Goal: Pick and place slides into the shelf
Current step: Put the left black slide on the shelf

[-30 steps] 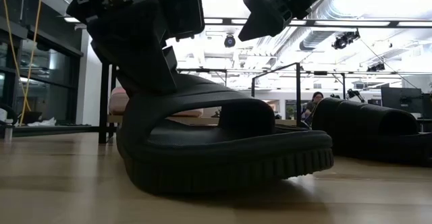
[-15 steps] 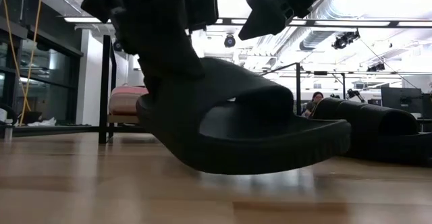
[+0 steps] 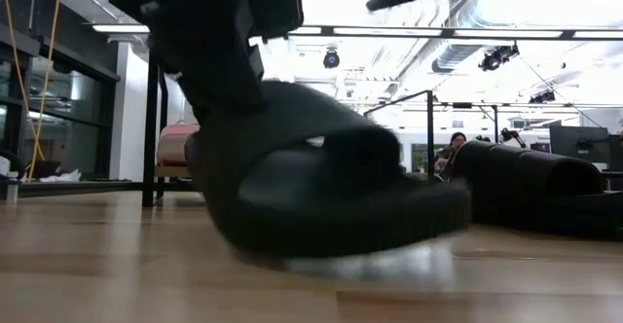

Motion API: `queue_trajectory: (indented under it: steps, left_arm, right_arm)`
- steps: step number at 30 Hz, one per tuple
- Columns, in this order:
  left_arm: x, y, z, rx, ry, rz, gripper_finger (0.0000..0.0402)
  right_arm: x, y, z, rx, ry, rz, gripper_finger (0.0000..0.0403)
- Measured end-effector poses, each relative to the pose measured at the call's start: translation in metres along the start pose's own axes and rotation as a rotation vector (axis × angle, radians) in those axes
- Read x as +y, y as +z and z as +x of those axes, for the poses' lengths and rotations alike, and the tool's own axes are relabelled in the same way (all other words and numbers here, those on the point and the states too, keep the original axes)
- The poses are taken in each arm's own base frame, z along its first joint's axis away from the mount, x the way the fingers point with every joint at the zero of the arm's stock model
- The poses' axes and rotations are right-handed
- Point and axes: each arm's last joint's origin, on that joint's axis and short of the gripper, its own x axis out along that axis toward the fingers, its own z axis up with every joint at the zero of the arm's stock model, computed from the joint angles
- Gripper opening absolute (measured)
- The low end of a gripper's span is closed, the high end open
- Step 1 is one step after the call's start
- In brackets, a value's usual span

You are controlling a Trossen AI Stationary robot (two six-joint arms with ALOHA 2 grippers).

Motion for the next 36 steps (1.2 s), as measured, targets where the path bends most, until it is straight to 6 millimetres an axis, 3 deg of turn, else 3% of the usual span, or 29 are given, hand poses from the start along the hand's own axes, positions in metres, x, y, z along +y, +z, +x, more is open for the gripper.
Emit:
queue_trajectory:
  steps: [7,14,21,30,36]
  left_arm:
    - [-0.009,0.008,-0.019,-0.054,-0.004,0.019,0.0010]
    - [-0.021,0.015,-0.044,-0.113,-0.008,0.078,0.0005]
    - [-0.029,0.019,-0.068,-0.163,0.008,0.111,0.0012]
    - [-0.040,0.024,-0.099,-0.249,0.030,0.196,0.0010]
    - [-0.041,0.025,-0.104,-0.276,0.048,0.204,0.0012]
  right_arm:
    - [-0.011,0.010,-0.025,-0.056,0.068,-0.076,0.0199]
    - [-0.024,0.039,-0.036,-0.104,0.189,-0.210,0.0199]
    - [-0.035,0.064,-0.050,-0.157,0.275,-0.225,0.0199]
    - [-0.014,0.056,-0.075,-0.202,0.295,-0.348,0.0199]
    - [0.002,0.052,-0.080,-0.225,0.258,-0.408,0.0199]
